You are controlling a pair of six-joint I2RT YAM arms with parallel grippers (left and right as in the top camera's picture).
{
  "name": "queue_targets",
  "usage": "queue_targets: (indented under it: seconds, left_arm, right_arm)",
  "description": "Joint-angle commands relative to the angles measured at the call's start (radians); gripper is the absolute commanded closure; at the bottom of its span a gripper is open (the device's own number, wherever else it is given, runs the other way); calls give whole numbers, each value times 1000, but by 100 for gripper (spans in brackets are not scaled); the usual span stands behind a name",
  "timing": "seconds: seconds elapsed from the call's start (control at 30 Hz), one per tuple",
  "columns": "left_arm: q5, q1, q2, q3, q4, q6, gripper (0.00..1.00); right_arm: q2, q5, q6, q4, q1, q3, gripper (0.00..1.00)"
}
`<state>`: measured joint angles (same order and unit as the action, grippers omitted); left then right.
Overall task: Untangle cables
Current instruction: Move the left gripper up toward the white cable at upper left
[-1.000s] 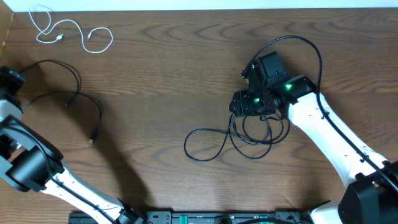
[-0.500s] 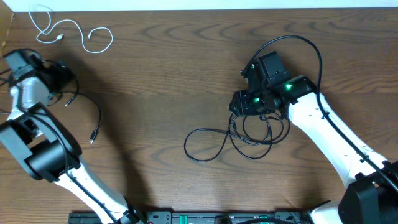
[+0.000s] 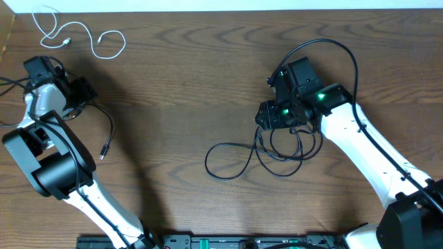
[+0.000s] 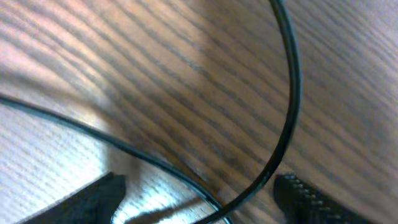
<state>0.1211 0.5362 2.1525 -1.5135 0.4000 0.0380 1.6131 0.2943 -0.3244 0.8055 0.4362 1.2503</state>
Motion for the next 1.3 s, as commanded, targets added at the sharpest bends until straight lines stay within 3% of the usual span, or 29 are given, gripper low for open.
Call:
queue_targets:
  seconds: [0.0, 0.43, 0.7, 0.93, 0.97, 1.1, 1.27]
  left_arm:
    - [-17, -11, -14, 6, -30, -84, 30]
    - [-17, -74, 31, 6, -104, -183, 30]
    - [-17, -74, 37, 6, -103, -183, 63]
    - [-17, -74, 37, 6, -97, -182, 81]
    - [-17, -74, 37, 6, -95, -182, 87]
    - [-18, -74, 37, 6, -88, -182, 92]
    - [-17, -74, 18, -9, -53, -85, 92]
  right_arm:
    - [9, -4, 19, -1, 5, 3, 47]
    - [9, -3, 18, 2, 9, 3, 47]
    - [9, -3, 18, 6, 18, 3, 47]
    - [9, -3, 18, 13, 17, 3, 47]
    - [9, -3, 18, 15, 17, 3, 48]
    - [9, -3, 18, 18, 17, 3, 48]
    - [9, -3, 18, 19, 17, 3, 48]
